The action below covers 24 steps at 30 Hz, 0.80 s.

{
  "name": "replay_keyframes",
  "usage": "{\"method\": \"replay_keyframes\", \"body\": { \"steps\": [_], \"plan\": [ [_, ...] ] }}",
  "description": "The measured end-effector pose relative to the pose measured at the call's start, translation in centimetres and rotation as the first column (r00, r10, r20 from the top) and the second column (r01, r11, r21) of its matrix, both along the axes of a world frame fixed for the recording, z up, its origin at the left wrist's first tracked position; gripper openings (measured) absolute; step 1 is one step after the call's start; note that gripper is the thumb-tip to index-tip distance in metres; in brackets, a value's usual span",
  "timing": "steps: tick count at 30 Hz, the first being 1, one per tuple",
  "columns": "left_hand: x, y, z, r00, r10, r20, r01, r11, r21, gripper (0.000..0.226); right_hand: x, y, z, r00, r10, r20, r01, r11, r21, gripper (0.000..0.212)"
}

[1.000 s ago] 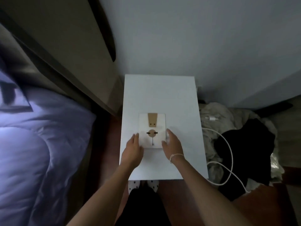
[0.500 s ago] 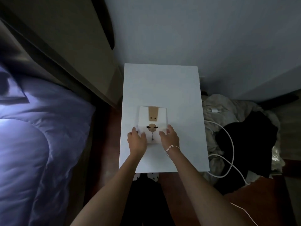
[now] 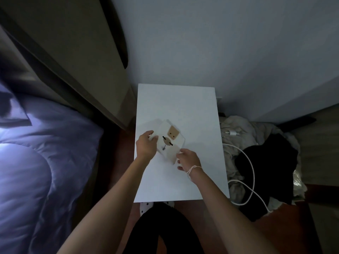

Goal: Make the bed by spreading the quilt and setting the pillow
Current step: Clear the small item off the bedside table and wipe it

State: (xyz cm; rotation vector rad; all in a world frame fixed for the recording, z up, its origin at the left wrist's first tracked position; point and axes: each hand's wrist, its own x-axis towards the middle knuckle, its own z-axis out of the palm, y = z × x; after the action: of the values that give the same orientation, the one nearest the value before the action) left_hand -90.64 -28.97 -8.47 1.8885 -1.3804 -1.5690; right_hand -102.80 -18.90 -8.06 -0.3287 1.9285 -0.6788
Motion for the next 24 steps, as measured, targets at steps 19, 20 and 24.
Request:
{"method": "replay_keyframes", "body": {
  "steps": [19, 20, 24],
  "plan": [
    [-8.0, -8.0, 3.9, 0.846, -0.342, 0.408, 0.424, 0.897, -0.127, 0.019, -8.8, -9.8, -3.7, 0.283, 0.726, -0.627, -0.86, 0.482, 0.171, 0.053],
    [-8.7, -8.2, 4.0, 0.834, -0.345, 0.432, 0.437, 0.89, -0.133, 0.019, -9.0, -10.0, -3.9, 0.26, 0.72, -0.644, -0.865, 0.47, 0.176, 0.048],
    [-10.9, -8.5, 4.2, 0.829, -0.306, 0.468, 0.431, 0.883, -0.185, 0.025, -10.1, -10.5, -4.7, 0.198, 0.711, -0.674, -0.882, 0.429, 0.194, 0.034]
  ]
}}
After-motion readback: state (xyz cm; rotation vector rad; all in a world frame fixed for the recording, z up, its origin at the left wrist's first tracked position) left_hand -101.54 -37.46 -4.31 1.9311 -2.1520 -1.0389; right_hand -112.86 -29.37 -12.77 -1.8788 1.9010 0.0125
